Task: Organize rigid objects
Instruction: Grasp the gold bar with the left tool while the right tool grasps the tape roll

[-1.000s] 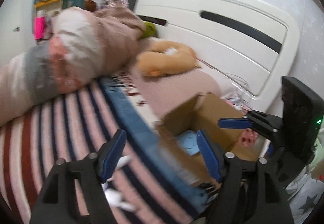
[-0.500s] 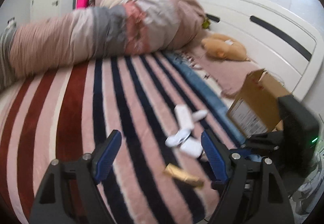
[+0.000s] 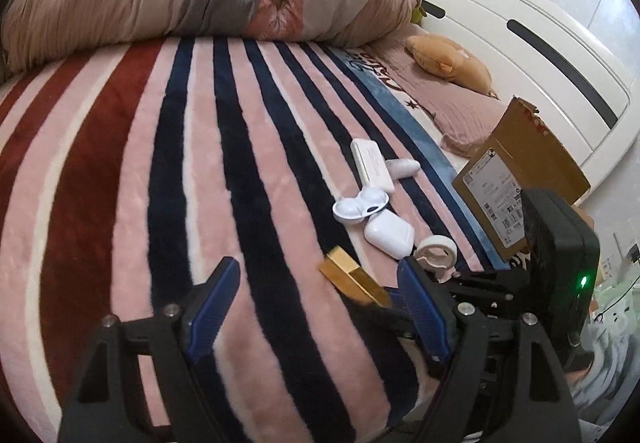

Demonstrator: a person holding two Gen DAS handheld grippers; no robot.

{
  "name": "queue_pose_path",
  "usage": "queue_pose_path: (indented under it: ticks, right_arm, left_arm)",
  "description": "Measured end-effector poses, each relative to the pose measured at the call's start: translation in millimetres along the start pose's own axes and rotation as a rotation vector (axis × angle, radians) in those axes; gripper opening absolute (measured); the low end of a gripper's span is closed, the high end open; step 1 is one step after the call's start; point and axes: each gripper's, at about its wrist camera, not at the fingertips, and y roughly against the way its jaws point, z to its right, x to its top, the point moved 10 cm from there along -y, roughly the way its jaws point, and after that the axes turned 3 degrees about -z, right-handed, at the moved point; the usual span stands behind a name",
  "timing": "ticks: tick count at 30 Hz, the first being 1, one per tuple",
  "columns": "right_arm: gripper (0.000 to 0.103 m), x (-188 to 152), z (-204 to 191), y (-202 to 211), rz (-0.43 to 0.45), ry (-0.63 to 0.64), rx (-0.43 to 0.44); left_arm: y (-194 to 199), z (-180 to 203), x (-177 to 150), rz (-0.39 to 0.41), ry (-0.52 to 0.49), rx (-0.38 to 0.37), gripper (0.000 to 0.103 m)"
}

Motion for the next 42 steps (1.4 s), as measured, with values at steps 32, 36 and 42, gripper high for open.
queue_pose_path:
  ticks: [32,36,42]
  right_arm:
    - [0.061,-11.2,81.0,39.0,0.094,-0.035,-0.077]
    - [0.055,-12.7,75.1,25.1,0.063,0.029,-0.129]
    - [0.039,-11.9,75.1,32.9,0.083,0.051,-0.183]
  left_arm:
    - [-53.4,8.9,-38.6,-0.057,0.078,0.127,0.039]
    - [-56.8,8.3,-37.6,-0.030,0.070,0.180,0.024]
    - [-45.9,10.0,-28.1,-0.021,0.022,0.192,0.015]
